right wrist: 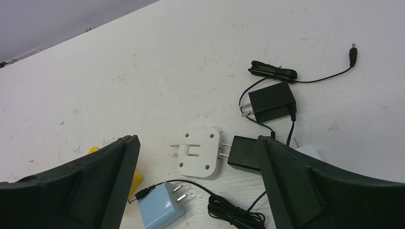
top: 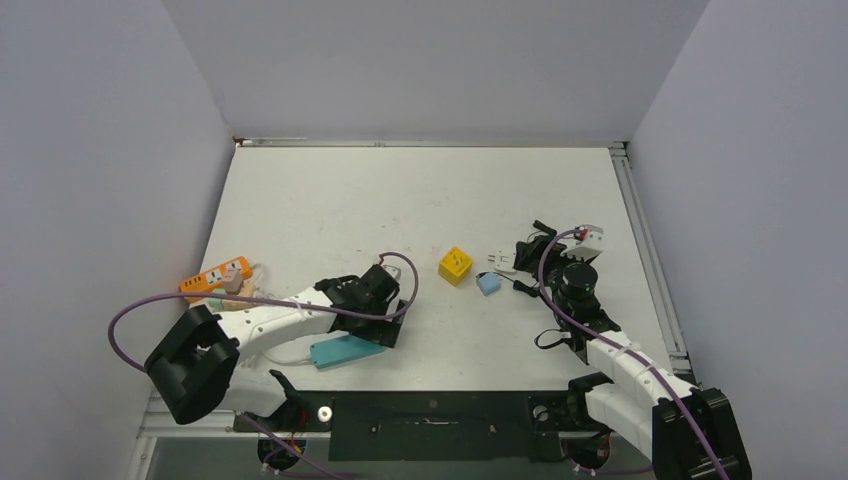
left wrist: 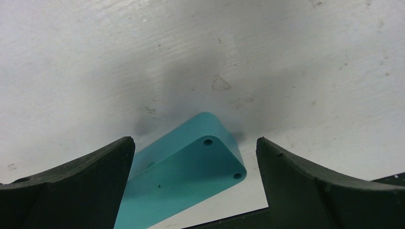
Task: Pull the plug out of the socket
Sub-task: Place the plug at the center of the board, then move the socket to the center of the board.
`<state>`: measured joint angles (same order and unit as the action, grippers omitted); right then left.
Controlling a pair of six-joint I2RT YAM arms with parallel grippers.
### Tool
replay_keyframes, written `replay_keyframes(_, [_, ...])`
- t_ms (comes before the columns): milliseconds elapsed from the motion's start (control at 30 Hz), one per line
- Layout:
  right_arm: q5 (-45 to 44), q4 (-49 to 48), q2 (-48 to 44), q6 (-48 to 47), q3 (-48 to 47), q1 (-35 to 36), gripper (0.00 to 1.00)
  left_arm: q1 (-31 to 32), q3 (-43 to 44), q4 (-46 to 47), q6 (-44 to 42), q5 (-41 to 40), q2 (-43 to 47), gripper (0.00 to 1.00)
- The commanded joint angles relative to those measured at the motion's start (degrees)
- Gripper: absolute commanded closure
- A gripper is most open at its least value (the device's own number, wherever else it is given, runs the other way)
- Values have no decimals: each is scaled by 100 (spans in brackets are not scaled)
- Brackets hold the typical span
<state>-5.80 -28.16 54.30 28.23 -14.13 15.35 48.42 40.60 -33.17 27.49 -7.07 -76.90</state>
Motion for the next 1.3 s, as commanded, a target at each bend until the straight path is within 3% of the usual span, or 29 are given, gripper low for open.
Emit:
replay_keyframes(0, [-122, -59, -40, 51, -99, 0, 1, 133, 130, -380, 725, -731, 103, 4])
replay_keyframes(267, [-65, -55, -33, 69, -106, 3, 0, -4, -735, -29, 2498, -1923, 2011, 4])
replay_keyframes(400, [193, -120, -37, -86, -135, 20, 0, -1077, -1166, -234, 2795, -1422, 2820, 4])
replay_keyframes(567, [1758, -864, 295, -694, -272, 608, 1, -2266, -1429, -413, 2536, -773, 3764, 4])
replay_keyframes(733, [1480, -554, 730, -1884, -910, 2500, 0, -3035, -761, -93, 1513, -33, 3113, 4])
replay_keyframes(867, [1439, -131, 1606, -2452, -1647, 3748, 2, -3873, -56, 260, 688, 414, 2514, 4])
replay_keyframes(1000, [1398, 108, 2656, -2773, -2278, 4514, 2, -4524, 282, 975, 198, 706, 2259, 4])
replay_keyframes(1133, [1287, 253, 3664, -3179, -2883, 4992, 3, -4568, 492, 1183, -346, 182, 1985, 4])
replay_keyframes(1267, [1214, 414, 4432, -3447, -3439, 5224, 3, -4812, 435, 1204, -506, 367, 2173, 4])
